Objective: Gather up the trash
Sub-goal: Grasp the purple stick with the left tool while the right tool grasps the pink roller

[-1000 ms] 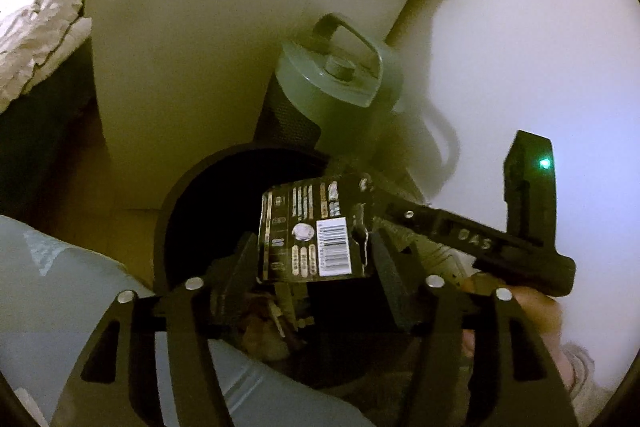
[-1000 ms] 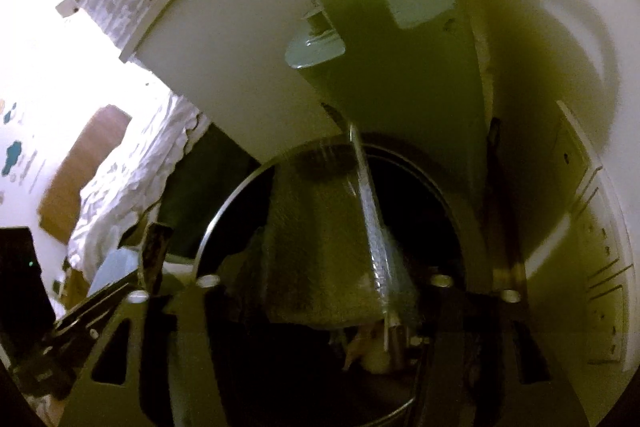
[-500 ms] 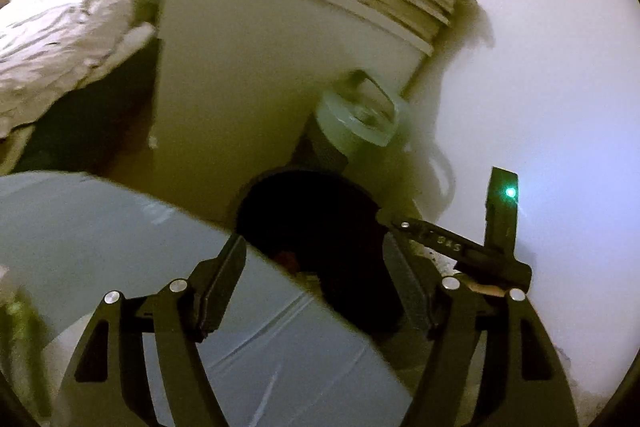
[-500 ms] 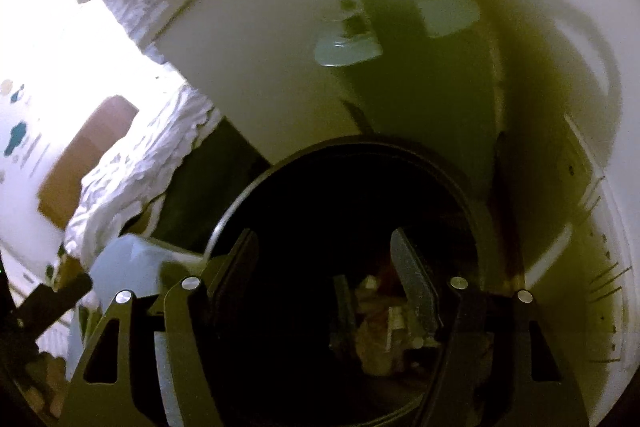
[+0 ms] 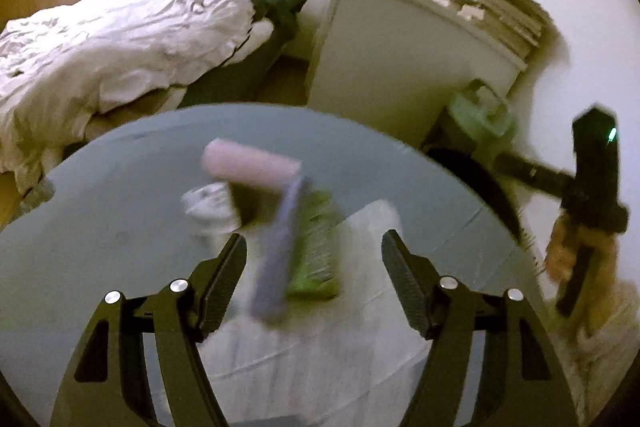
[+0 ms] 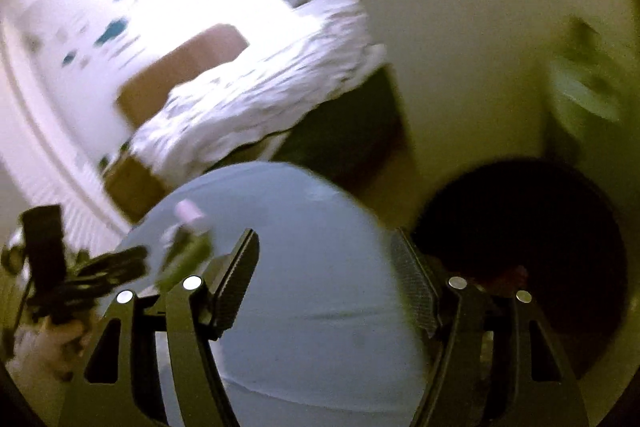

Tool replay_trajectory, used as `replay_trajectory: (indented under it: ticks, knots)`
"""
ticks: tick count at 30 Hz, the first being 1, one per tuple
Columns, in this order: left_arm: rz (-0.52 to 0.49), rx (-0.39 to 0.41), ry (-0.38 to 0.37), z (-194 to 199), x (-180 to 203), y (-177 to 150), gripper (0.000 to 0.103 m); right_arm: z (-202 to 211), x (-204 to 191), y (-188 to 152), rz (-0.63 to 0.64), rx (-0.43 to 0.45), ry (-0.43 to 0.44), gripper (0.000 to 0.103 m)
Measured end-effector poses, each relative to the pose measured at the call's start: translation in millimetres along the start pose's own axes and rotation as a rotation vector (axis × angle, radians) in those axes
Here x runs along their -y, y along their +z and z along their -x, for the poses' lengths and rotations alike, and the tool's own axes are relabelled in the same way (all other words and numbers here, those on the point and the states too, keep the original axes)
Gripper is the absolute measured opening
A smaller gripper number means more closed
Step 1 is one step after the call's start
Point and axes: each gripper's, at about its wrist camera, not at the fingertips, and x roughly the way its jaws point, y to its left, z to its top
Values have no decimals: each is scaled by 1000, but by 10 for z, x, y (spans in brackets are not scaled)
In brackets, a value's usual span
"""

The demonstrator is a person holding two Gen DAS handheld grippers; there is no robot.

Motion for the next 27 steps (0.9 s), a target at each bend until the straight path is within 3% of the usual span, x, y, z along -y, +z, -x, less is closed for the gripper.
replay_trajectory:
  ticks: [8,15,18,21,24,27]
  knots:
    - [17,-62,-89,-198,-363,12,41,-860,-1097,395,278,-167,114,58]
    - [13,-68,-146,-235,-415,1,40,-1639,-1633,421,443,-342,129,55]
    - [3,-73,-160,-224,-403,-20,40,-1961,-1743,353,504,-410,108,45]
    - [2,-82,-179,-234,-382,-29,40,-2108,-1762,388,468,-440,129,31]
    - [5,-91,-200,-291,-366,8,40,-2100,-1675,399,409,-430,148,29]
    - [32,-87,-228,-365,-391,63,32,-1939,-1521,435,333,-376,151,29]
